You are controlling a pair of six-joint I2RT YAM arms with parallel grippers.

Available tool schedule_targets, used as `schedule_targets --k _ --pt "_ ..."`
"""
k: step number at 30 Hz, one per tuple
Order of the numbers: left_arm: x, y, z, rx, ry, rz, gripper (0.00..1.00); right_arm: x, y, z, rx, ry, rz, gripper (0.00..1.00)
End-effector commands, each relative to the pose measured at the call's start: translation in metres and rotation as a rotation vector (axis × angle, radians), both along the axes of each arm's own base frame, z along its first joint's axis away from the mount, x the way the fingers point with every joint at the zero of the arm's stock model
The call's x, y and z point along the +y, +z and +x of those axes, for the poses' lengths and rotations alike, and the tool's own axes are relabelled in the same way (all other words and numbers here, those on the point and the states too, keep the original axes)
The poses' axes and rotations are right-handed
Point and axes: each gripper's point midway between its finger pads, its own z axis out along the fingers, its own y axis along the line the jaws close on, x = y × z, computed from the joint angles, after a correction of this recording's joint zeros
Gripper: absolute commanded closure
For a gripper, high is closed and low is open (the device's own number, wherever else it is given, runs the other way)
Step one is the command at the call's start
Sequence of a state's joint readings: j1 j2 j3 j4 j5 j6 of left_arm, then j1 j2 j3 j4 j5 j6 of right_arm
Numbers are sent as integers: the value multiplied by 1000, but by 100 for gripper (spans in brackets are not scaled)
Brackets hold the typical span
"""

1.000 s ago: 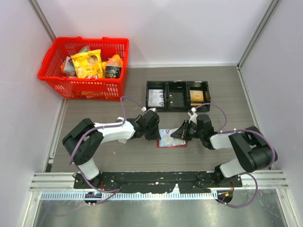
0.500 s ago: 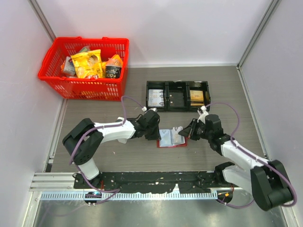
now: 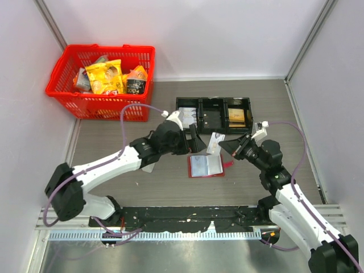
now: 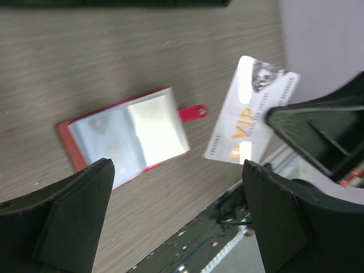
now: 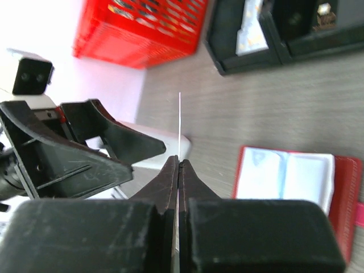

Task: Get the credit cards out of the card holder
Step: Remove the credit card from the card holder, then place the credit card in the storage box.

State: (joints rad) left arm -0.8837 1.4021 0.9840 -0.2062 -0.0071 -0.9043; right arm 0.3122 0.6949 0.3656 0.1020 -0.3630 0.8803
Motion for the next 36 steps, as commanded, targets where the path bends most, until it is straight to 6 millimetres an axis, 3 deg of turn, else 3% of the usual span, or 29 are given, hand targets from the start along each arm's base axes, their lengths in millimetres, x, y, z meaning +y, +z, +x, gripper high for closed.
schedule_targets --k 1,6,10,13,21,29,36 --pt "-11 69 5 -175 4 -249 1 -7 59 7 -148 -92 209 99" --pt "-19 106 -9 -238 -50 -479 1 -12 87 4 -222 -118 324 99" --pt "-30 121 -16 -263 -109 -583 1 -12 99 1 -250 -108 394 99" --pt "-38 129 -18 -275 -151 -637 7 -11 105 -1 -265 -98 428 99" --pt "-53 138 -19 -300 -204 -695 26 -8 111 -5 -273 -68 465 99" --pt "-53 141 -15 -343 -195 -700 56 -4 111 -7 -274 -42 468 99" --pt "-56 148 -10 -382 -193 -713 64 -2 110 -9 -273 -28 470 99"
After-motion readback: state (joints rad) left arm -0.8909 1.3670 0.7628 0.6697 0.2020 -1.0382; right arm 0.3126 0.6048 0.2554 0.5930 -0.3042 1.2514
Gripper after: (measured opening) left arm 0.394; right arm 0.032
